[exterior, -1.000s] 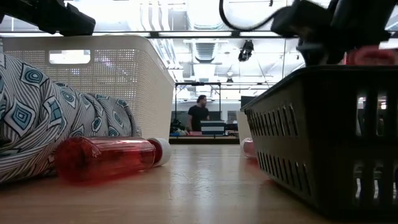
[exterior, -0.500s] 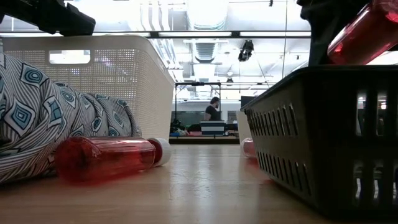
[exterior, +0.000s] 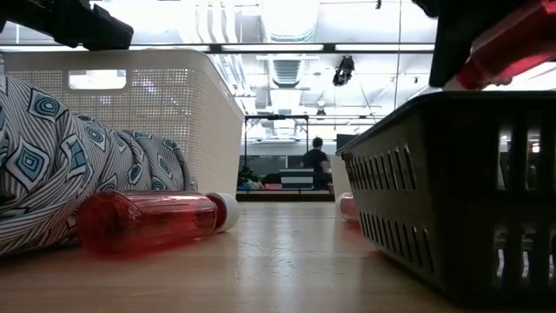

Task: Pick & place medical supplies in basket/bin
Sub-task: Put the right red pill bottle into the black bin

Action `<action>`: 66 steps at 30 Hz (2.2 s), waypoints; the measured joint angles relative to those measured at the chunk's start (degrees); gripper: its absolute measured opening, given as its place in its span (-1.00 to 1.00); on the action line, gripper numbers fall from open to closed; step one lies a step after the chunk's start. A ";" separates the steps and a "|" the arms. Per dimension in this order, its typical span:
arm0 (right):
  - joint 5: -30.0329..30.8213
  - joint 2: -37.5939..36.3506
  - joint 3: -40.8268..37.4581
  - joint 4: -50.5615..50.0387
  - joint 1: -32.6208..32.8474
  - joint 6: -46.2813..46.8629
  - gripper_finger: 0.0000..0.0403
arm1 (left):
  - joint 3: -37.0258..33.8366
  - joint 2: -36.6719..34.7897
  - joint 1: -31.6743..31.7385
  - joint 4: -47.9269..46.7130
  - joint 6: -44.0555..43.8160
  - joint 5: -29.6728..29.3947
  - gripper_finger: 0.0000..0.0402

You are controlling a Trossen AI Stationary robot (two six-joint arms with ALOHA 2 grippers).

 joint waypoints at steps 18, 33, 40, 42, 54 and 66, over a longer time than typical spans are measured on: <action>0.94 0.00 2.41 11.83 0.56 -40.84 -0.30 | -0.01 0.00 0.00 0.00 0.00 0.00 -0.97; -2.00 4.55 2.39 21.39 4.69 -60.11 -0.30 | 0.00 -0.01 0.00 0.00 0.00 -0.01 -0.97; -2.06 8.03 2.59 22.36 5.05 -60.81 -0.30 | 0.01 -0.02 0.00 0.00 0.00 -0.01 -0.97; -2.29 8.66 2.77 22.56 5.11 -61.29 -0.30 | 0.01 -0.02 0.00 0.00 0.00 0.00 -0.97; -3.37 9.66 3.24 25.69 5.05 -68.34 -0.30 | 0.00 -0.02 0.00 0.00 0.00 -0.02 -0.97; -3.35 13.71 3.22 27.57 4.06 -71.34 -0.30 | -0.01 0.00 0.00 0.00 0.00 0.00 -0.97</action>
